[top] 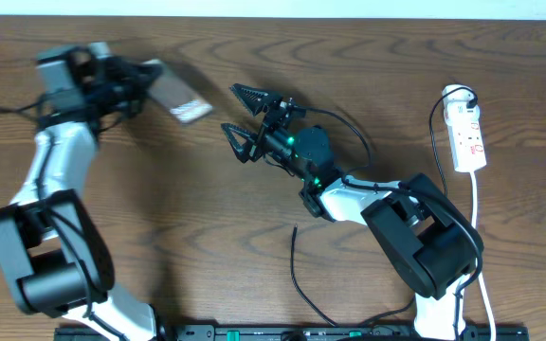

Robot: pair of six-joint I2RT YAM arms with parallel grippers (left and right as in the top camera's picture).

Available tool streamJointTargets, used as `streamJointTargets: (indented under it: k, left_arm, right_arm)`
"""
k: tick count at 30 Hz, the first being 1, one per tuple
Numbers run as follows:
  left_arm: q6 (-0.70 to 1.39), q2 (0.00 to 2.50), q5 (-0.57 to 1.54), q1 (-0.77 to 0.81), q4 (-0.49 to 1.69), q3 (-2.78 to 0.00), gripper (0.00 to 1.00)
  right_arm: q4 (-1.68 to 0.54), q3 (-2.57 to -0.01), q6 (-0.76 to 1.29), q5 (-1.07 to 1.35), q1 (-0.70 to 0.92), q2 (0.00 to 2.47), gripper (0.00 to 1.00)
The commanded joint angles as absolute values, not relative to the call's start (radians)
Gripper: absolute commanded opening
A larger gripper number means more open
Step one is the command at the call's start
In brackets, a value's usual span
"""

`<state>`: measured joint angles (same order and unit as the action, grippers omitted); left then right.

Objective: Plug charger to phone and switch on socket
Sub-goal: 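Open the right gripper and carry the phone left with the left gripper, then lower the right gripper onto the black cable's USB-C plug on the table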

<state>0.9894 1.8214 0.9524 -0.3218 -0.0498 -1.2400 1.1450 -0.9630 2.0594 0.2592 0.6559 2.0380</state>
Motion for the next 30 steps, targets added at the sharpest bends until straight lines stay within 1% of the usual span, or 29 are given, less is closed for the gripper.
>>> streamJointTargets:
  k: [1, 3, 5, 6, 7, 8, 10, 11, 12, 14, 15, 17, 18, 19, 20, 24, 30]
  left_arm:
    - [0.963, 1.813, 1.208, -0.425, -0.055, -1.247, 0.07]
    - [0.949, 1.813, 1.285, -0.466, -0.056, -1.247, 0.07]
    - [0.929, 1.813, 1.398, -0.5, -0.065, -1.247, 0.07]
    - [0.902, 1.813, 1.5, -0.513, -0.097, -1.247, 0.07]
    - [0.891, 1.813, 1.549, -0.514, -0.123, -1.247, 0.08]
    - [0.883, 1.81, 1.573, -0.514, -0.146, -1.247, 0.07]
    - [0.883, 1.81, 1.573, -0.509, -0.165, -1.247, 0.07]
    - [0.883, 1.81, 1.573, -0.505, -0.184, -1.247, 0.08]
    - [0.883, 1.81, 1.573, -0.496, -0.204, -1.247, 0.07]
    - [0.868, 1.81, 1.573, -0.48, -0.239, -1.247, 0.07]
    - [0.829, 1.81, 1.573, -0.462, -0.256, -1.247, 0.07]
    - [0.77, 1.81, 1.573, -0.438, -0.257, -1.247, 0.08]
    - [0.735, 1.81, 1.573, -0.423, -0.257, -1.247, 0.07]
    - [0.715, 1.81, 1.573, -0.413, -0.257, -1.247, 0.07]
    - [0.674, 1.81, 1.573, -0.39, -0.257, -1.247, 0.07]
    - [0.62, 1.81, 1.573, -0.349, -0.257, -1.247, 0.07]
    - [0.609, 1.81, 1.573, -0.334, -0.257, -1.247, 0.07]
  right_arm:
    - [1.14, -0.968, 2.007, 0.332, 0.628, 2.031, 0.99]
    - [1.14, -0.968, 1.957, 0.359, 0.617, 2.031, 0.99]
    - [1.142, -0.968, 1.844, 0.401, 0.595, 2.031, 0.99]
    - [1.156, -0.968, 1.751, 0.424, 0.578, 2.031, 0.99]
    - [1.166, -0.969, 1.692, 0.435, 0.567, 2.031, 0.99]
    - [1.171, -0.984, 1.596, 0.491, 0.538, 2.031, 0.99]
    - [1.147, -1.023, 1.531, 0.589, 0.5, 2.031, 0.99]
    - [1.096, -1.078, 1.474, 0.695, 0.464, 2.031, 0.99]
    - [1.01, -1.139, 1.412, 0.788, 0.436, 2.031, 0.99]
    - [0.854, -1.228, 1.299, 0.891, 0.41, 2.031, 0.99]
    - [0.671, -1.308, 1.18, 0.964, 0.396, 2.031, 0.99]
    - [0.393, -1.409, 0.994, 1.018, 0.386, 2.031, 0.99]
    - [0.247, -1.455, 0.905, 1.018, 0.385, 2.031, 0.99]
    - [0.165, -1.48, 0.852, 1.011, 0.385, 2.031, 0.99]
    - [-0.012, -1.527, 0.757, 0.975, 0.385, 2.031, 0.99]
    - [-0.332, -1.586, 0.648, 0.817, 0.388, 2.031, 0.99]
    - [-0.609, -1.589, 0.63, 0.634, 0.389, 2.031, 0.99]
